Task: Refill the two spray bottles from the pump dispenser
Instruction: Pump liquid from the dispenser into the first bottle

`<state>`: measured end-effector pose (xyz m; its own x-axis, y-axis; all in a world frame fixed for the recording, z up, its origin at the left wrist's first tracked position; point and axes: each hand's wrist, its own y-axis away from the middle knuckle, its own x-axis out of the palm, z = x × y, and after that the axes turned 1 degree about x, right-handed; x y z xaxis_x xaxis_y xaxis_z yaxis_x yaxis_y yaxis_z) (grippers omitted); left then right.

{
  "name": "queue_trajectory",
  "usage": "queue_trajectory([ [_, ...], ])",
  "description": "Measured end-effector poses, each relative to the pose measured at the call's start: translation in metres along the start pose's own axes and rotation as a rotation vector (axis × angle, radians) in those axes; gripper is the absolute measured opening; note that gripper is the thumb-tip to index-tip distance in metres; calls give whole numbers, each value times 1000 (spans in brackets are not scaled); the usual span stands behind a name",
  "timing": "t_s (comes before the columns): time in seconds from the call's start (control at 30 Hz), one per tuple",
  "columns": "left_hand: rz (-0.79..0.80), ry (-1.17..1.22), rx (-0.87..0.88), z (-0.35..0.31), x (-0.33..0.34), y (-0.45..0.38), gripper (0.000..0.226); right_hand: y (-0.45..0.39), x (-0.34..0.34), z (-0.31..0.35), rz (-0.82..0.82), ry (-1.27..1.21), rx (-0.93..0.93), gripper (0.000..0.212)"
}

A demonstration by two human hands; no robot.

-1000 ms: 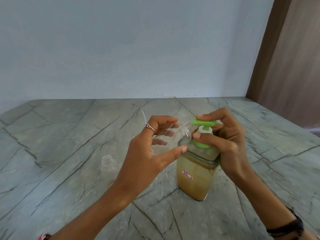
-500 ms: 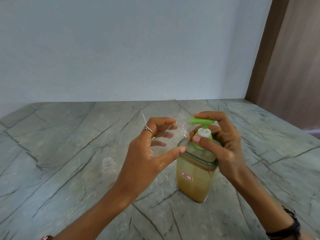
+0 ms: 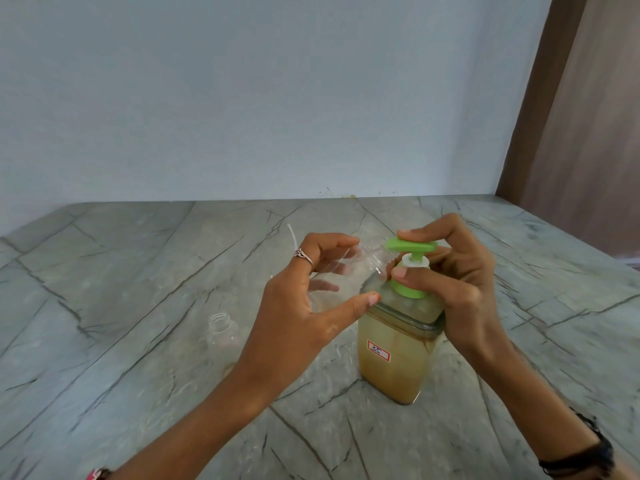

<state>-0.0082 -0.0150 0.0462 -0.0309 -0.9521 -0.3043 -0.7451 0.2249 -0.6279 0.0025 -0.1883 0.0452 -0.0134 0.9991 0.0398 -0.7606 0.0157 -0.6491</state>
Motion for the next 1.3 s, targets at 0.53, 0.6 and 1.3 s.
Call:
queue_trajectory([
  [0.53, -11, 10, -10, -2, 0, 0, 47, 4, -3, -8, -3, 224, -271, 27],
  [0.6, -12, 6, -11, -2, 0, 0, 47, 5, -3, -7, -11, 222, -277, 26],
  [1.3, -10, 11, -2, -2, -1, 0, 45, 6, 1, -1, 18, 83, -84, 23],
])
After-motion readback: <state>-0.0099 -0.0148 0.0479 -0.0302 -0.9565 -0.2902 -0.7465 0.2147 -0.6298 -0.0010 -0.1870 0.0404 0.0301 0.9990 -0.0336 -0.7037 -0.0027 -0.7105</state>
